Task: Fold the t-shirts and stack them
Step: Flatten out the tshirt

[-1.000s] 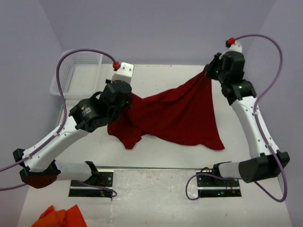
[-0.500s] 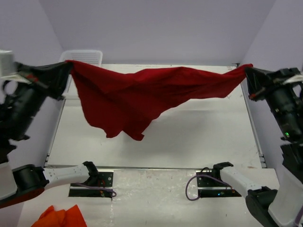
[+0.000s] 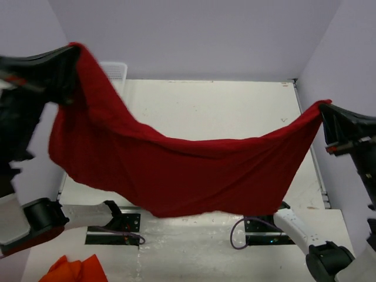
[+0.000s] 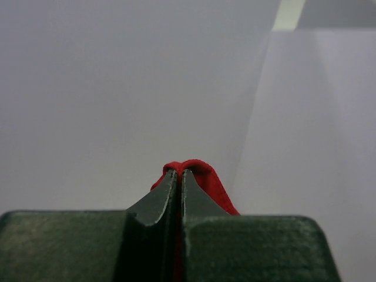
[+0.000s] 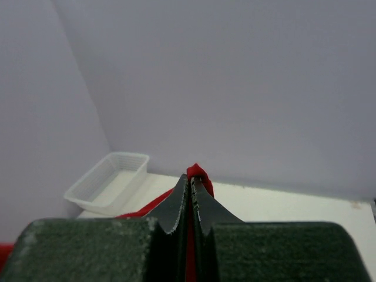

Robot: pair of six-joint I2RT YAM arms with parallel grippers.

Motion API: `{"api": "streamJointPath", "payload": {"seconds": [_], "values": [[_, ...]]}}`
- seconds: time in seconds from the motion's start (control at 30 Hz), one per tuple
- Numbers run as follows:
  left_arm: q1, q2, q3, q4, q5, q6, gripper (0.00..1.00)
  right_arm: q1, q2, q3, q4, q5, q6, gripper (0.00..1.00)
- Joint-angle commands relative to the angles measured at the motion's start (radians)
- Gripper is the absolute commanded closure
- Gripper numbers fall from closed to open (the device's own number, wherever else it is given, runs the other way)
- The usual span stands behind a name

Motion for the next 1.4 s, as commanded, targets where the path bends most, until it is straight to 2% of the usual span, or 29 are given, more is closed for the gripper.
{"api": "streamJointPath", "payload": {"seconds": [0.0, 0.07, 0.1, 0.13, 0.23, 0.3, 0.4, 0.53, 0.8, 0.97, 1.1, 1.2, 1.23, 1.37], "values": [[0.022, 0.273, -0.119, -0.059, -0.217, 0.097, 1.0, -0.002, 0.191, -0.208, 0.018, 0.206, 0.0, 1.0], [0.086, 0.361, -0.2, -0.053, -0.155, 0.077, 1.0, -0.005, 0.24, -0.344, 0.072, 0.292, 0.003, 1.0], [0.167, 0.38, -0.243, -0.033, -0.114, 0.033, 1.0, -0.009, 0.289, -0.395, 0.107, 0.314, 0.004, 1.0], [0.201, 0.397, -0.344, 0.025, -0.034, 0.026, 1.0, -0.016, 0.314, -0.449, 0.146, 0.326, 0.004, 1.0], [0.315, 0.501, -0.487, 0.14, 0.031, 0.028, 1.0, -0.043, 0.445, -0.57, 0.235, 0.348, -0.002, 1.0], [0.396, 0.624, -0.514, 0.18, 0.083, 0.036, 1.0, -0.084, 0.51, -0.625, 0.313, 0.309, 0.0, 1.0], [0.481, 0.799, -0.509, 0.244, 0.132, 0.037, 1.0, -0.112, 0.654, -0.613, 0.336, 0.309, -0.018, 1.0], [0.525, 1.036, -0.387, 0.258, 0.1, 0.087, 1.0, -0.155, 0.794, -0.554, 0.345, 0.288, -0.032, 1.0], [0.576, 1.166, -0.221, 0.271, 0.147, 0.128, 1.0, -0.197, 0.995, -0.339, 0.304, 0.289, -0.069, 1.0], [0.571, 1.051, -0.28, 0.333, 0.17, 0.109, 1.0, -0.198, 0.963, -0.369, 0.348, 0.303, -0.08, 1.0], [0.55, 0.869, -0.297, 0.298, 0.167, 0.112, 1.0, -0.189, 0.769, -0.411, 0.369, 0.306, -0.08, 1.0], [0.524, 0.709, -0.217, 0.208, 0.173, 0.118, 1.0, -0.174, 0.629, -0.385, 0.338, 0.325, -0.089, 1.0], [0.518, 0.636, -0.19, 0.185, 0.18, 0.117, 1.0, -0.174, 0.531, -0.359, 0.321, 0.319, -0.091, 1.0], [0.466, 0.436, -0.126, 0.119, 0.193, 0.115, 1.0, -0.171, 0.357, -0.222, 0.224, 0.305, -0.101, 1.0]]}}
